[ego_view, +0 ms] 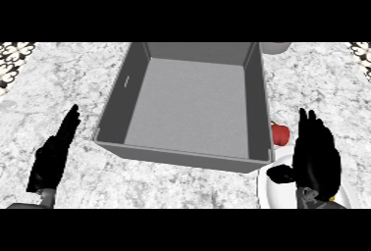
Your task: Pick the bell pepper from the plate and place it in the cardboard box
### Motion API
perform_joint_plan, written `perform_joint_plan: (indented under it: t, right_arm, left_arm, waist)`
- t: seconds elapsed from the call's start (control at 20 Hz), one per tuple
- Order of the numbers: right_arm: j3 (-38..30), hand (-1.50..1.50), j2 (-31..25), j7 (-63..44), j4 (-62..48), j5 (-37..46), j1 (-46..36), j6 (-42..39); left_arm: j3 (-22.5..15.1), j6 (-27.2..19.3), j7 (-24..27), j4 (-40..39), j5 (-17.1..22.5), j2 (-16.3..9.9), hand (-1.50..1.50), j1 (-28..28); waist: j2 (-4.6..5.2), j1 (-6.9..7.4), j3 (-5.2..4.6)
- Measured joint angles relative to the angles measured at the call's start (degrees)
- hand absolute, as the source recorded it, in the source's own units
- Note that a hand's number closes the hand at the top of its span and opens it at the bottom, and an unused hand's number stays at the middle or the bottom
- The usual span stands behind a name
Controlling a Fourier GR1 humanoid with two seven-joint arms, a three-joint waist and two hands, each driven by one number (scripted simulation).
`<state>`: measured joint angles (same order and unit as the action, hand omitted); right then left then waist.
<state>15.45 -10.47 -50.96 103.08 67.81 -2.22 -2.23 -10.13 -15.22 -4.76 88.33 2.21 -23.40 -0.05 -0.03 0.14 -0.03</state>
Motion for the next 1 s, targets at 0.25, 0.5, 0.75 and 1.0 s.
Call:
perform_joint_plan:
  t: [0.25,0.5,0.75,1.0]
  right_arm:
    - [-2.25,-1.5,0.88,0.81,-2.24,0.47,-0.9,-0.98]
    - [-3.9,-1.5,1.22,2.78,-2.63,0.84,-0.55,-1.07]
    - [-5.53,-1.5,2.45,5.15,-6.09,1.42,-1.2,1.32]
    - [-6.07,-1.5,3.83,5.88,-8.26,2.71,-1.8,2.78]
  left_arm:
    - [1.72,1.42,0.28,-0.63,-2.18,2.18,0.0,0.33]
    - [3.58,3.14,0.27,0.05,-4.01,3.96,0.0,1.13]
    - [5.54,5.11,0.22,0.12,-5.56,5.32,0.0,1.34]
    - [7.17,6.43,-0.3,-0.28,-7.11,6.67,0.0,0.28]
  waist:
    - [0.01,-0.05,0.02]
    - [0.0,-0.09,0.03]
    - [0.0,-0.07,0.02]
    - [0.01,-0.08,0.03]
